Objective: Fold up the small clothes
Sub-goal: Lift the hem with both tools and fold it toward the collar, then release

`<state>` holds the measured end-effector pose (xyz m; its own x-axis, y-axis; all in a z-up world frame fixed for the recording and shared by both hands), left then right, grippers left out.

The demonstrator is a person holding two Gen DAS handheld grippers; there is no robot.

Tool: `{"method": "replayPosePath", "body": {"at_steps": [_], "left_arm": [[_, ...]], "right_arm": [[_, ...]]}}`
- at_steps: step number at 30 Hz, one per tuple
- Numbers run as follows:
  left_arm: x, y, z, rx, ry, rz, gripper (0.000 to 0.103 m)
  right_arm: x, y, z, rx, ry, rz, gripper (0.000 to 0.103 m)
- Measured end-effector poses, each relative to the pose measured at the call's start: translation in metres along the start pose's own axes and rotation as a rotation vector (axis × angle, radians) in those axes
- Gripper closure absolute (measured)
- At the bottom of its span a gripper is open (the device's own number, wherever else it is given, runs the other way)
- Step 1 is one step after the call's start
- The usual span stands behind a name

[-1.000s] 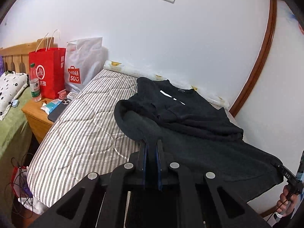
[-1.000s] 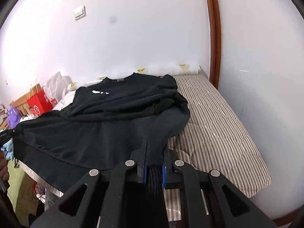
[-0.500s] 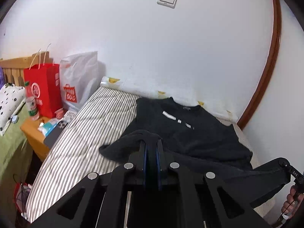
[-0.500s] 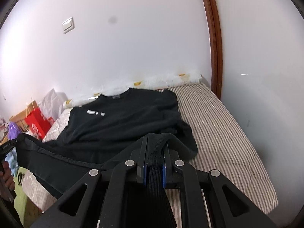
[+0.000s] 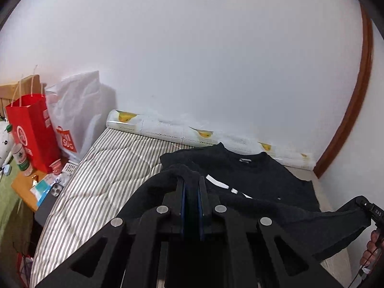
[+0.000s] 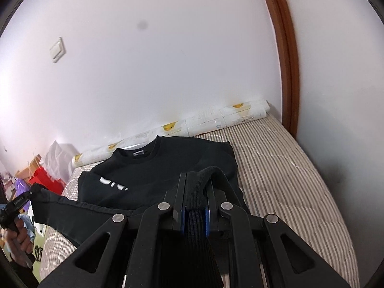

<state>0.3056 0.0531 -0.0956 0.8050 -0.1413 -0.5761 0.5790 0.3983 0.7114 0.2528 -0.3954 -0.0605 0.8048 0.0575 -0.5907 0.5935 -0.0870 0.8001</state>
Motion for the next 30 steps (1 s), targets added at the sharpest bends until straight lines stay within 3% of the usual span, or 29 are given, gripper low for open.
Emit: {"method": "replayPosePath", "body": {"at_steps": [5, 14, 22, 30], "left_arm": [[0.050, 0.007, -0.003, -0.009, 0.025, -0.044, 0.094], [0.112, -0.003, -0.014, 0.000, 0.069, -0.126, 0.094], [0.140, -0.011, -0.017, 0.000, 0.081, -0.179, 0.093], [0.147, -0.014, -0.016, -0.002, 0.080, -0.203, 0.086]], "right_arm": [[0.049, 0.012, 0.011, 0.009, 0.023, -0.011, 0.092], [0.128, 0.001, 0.030, 0.005, 0.022, -0.063, 0.092], [0.179, -0.013, 0.038, -0.010, -0.035, -0.156, 0.092], [0.199, -0.028, 0.047, 0.019, -0.083, -0.236, 0.088]]}}
Point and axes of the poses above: each gripper's, at about its wrist camera, not at the fingertips, and x roughly the way its jaws point, z to its right, y to its top, the point moved 6 cm from there along x, roughly the way its jaws point, and after that the axes turned 12 degrees about -x, right-handed, at the moved point
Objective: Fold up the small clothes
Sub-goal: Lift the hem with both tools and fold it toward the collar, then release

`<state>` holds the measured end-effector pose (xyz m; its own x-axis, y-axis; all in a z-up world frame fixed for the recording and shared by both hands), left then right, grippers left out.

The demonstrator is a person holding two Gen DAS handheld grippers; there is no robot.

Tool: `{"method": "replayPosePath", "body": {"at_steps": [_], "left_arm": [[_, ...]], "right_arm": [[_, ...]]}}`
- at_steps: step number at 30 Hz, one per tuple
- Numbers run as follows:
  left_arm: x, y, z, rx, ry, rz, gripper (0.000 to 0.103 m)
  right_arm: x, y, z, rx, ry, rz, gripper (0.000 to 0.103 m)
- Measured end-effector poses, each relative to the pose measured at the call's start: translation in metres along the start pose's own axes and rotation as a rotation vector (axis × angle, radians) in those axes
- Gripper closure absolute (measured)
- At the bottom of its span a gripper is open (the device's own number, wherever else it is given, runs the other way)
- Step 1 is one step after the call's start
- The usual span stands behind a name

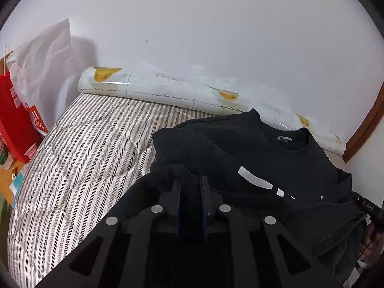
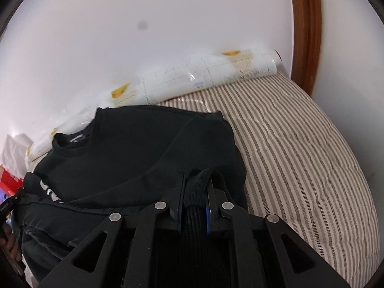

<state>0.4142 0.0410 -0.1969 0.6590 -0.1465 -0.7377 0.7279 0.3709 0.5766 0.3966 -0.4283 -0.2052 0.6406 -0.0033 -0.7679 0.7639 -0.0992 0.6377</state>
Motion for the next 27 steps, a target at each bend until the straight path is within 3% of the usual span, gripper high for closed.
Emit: {"method": "replayPosePath", "body": {"at_steps": [1, 4, 6, 8, 11, 15, 23, 27], "left_arm": [[-0.002, 0.000, 0.000, -0.001, 0.000, -0.006, 0.084], [-0.009, 0.000, 0.001, -0.005, 0.006, -0.007, 0.065], [-0.019, -0.001, 0.002, 0.001, 0.002, 0.006, 0.048], [-0.029, -0.003, 0.002, 0.015, 0.006, 0.023, 0.038], [-0.044, -0.009, 0.005, 0.041, 0.011, 0.032, 0.038], [-0.065, -0.018, 0.005, 0.050, 0.015, 0.040, 0.032], [-0.101, -0.040, 0.002, 0.081, 0.027, 0.063, 0.030], [-0.111, -0.052, -0.001, 0.096, 0.009, 0.065, 0.030]], "right_arm": [[-0.001, 0.000, -0.001, -0.011, -0.006, 0.000, 0.087], [-0.012, 0.001, -0.006, -0.042, -0.035, 0.010, 0.081], [-0.024, 0.001, -0.009, -0.055, -0.052, 0.025, 0.066], [-0.039, 0.002, -0.014, -0.078, -0.068, 0.048, 0.064], [-0.062, 0.001, -0.023, -0.107, -0.066, 0.066, 0.062], [-0.089, -0.005, -0.033, -0.119, -0.070, 0.077, 0.046], [-0.128, -0.029, -0.047, -0.155, -0.144, 0.115, 0.040], [-0.142, -0.042, -0.053, -0.166, -0.087, 0.135, 0.040]]}}
Point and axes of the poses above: each gripper's, at about its wrist camera, not at the fingertips, and x roughly the way its jaws point, z to its right, y to its top, the point moved 6 cm from there along x, roughly the way its jaws point, and after that the axes turned 12 degrees about -x, right-handed, at the moved point
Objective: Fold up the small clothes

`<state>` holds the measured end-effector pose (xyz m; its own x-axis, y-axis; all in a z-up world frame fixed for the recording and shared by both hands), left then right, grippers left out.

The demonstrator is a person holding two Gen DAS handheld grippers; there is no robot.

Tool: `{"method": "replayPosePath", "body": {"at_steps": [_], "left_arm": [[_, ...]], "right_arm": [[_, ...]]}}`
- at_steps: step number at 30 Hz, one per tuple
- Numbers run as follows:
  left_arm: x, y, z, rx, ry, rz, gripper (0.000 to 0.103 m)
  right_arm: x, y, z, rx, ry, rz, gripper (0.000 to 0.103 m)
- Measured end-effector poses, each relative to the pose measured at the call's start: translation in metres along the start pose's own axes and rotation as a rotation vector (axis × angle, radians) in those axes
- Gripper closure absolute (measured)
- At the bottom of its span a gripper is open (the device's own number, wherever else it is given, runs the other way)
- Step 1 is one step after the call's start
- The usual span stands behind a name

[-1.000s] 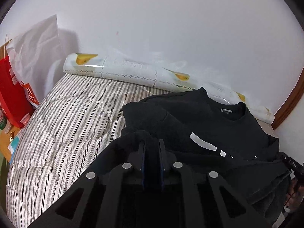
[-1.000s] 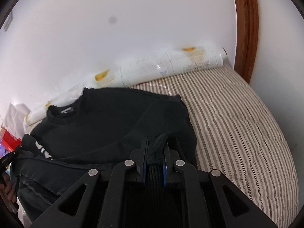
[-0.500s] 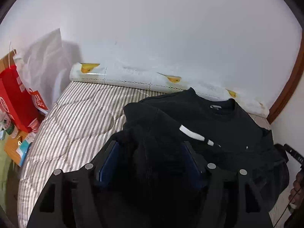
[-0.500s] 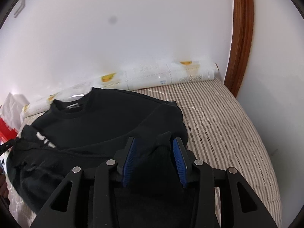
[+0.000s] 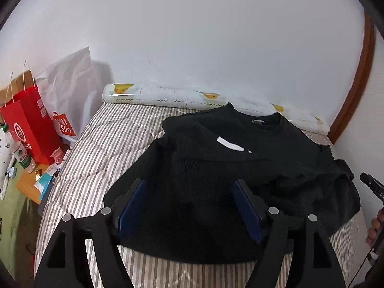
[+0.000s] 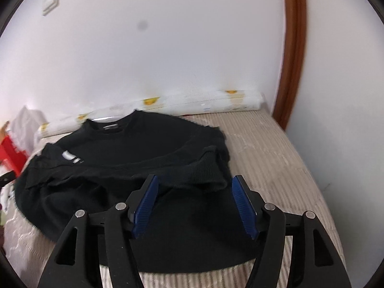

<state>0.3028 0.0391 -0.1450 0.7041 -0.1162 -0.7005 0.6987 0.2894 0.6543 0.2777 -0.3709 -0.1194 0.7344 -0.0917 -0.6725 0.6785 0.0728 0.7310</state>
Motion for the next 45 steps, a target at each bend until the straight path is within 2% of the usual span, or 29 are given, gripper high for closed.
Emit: {"method": "replayPosePath", "body": {"at_steps": [4, 7, 8, 10, 12, 14, 21, 26, 36, 41, 45], "left_arm": [[-0.001, -0.013, -0.002, 0.005, -0.015, -0.012, 0.030], [0.005, -0.024, -0.002, 0.003, -0.045, -0.051, 0.030], [0.008, -0.028, -0.001, 0.004, -0.056, -0.067, 0.030], [0.014, -0.034, 0.001, 0.010, -0.067, -0.084, 0.031], [0.022, -0.039, 0.003, 0.022, -0.060, -0.100, 0.031], [0.032, -0.044, 0.005, 0.031, -0.054, -0.120, 0.031], [0.067, -0.044, 0.012, 0.081, -0.002, -0.138, 0.031], [0.088, -0.028, 0.021, 0.123, 0.009, -0.130, 0.031], [0.113, 0.035, 0.032, 0.084, -0.038, -0.069, 0.031], [0.122, 0.057, 0.037, 0.062, -0.025, -0.020, 0.031], [0.128, 0.064, 0.039, 0.093, -0.013, -0.016, 0.031]], "right_arm": [[-0.002, -0.010, 0.000, 0.018, -0.021, -0.005, 0.040], [0.006, -0.020, -0.005, 0.011, 0.017, -0.043, 0.040], [0.008, -0.023, -0.008, -0.005, 0.012, -0.042, 0.042], [0.012, -0.026, -0.013, -0.037, 0.018, -0.051, 0.052], [0.019, -0.029, -0.019, -0.049, 0.052, -0.067, 0.062], [0.029, -0.031, -0.024, -0.059, 0.068, -0.083, 0.066], [0.070, -0.031, -0.016, -0.033, 0.057, -0.133, 0.067], [0.094, -0.022, -0.007, -0.017, 0.040, -0.147, 0.067], [0.134, 0.031, 0.013, 0.017, 0.078, -0.174, 0.069], [0.152, 0.051, 0.032, 0.052, 0.028, -0.174, 0.069], [0.154, 0.058, 0.044, 0.038, 0.019, -0.145, 0.065]]}}
Point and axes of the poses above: each gripper's, at about its wrist camera, not at the fingertips, and x roughly the way its jaws point, z to its right, y to its top, the point moved 6 cm from there along x, roughly the way its jaws point, and after that the axes turned 12 degrees about -x, right-handed, at the moved point
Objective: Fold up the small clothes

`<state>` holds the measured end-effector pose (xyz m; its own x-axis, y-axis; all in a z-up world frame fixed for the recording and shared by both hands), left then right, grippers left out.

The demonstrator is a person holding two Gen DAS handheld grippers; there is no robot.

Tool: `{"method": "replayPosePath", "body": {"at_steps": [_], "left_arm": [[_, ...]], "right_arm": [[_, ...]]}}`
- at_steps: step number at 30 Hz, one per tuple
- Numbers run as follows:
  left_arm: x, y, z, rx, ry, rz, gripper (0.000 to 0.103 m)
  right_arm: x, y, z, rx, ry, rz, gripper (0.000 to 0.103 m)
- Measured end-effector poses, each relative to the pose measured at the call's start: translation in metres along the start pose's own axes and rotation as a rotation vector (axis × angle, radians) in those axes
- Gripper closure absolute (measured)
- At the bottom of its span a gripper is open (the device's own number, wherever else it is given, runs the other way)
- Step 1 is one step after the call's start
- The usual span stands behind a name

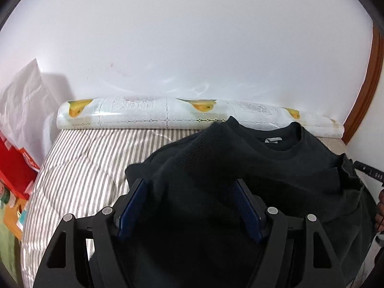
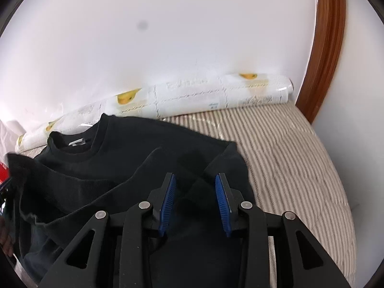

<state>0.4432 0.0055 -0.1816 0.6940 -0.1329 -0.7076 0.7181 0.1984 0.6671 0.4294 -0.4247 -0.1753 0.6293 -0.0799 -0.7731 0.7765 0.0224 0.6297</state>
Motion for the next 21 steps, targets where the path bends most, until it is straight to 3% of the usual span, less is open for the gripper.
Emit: {"method": "replayPosePath", "body": {"at_steps": [8, 15, 17, 21], "left_arm": [[0.028, 0.009, -0.007, 0.017, 0.043, -0.029, 0.032], [0.039, 0.007, -0.013, 0.008, 0.041, -0.032, 0.056], [0.037, 0.007, -0.014, 0.011, 0.035, -0.027, 0.058], [0.038, 0.007, -0.015, 0.004, 0.023, -0.038, 0.057]], "right_arm": [[0.023, 0.000, 0.004, -0.028, 0.028, -0.051, 0.055], [0.050, 0.006, -0.001, -0.067, -0.008, -0.096, 0.052], [0.054, 0.006, -0.006, -0.099, -0.006, -0.109, 0.052], [0.042, 0.010, -0.013, -0.126, 0.045, -0.050, 0.049]]}}
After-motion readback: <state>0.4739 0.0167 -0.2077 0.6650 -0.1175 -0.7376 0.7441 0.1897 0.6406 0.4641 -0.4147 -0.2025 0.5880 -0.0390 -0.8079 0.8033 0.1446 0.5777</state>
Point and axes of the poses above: each gripper's, at about its wrist camera, not at the fingertips, and x roughly the way its jaws point, z to its right, y to its top, the point moved 6 cm from there along x, roughly the way its jaws point, and after that the axes turned 12 degrees about -x, right-handed, at the moved point
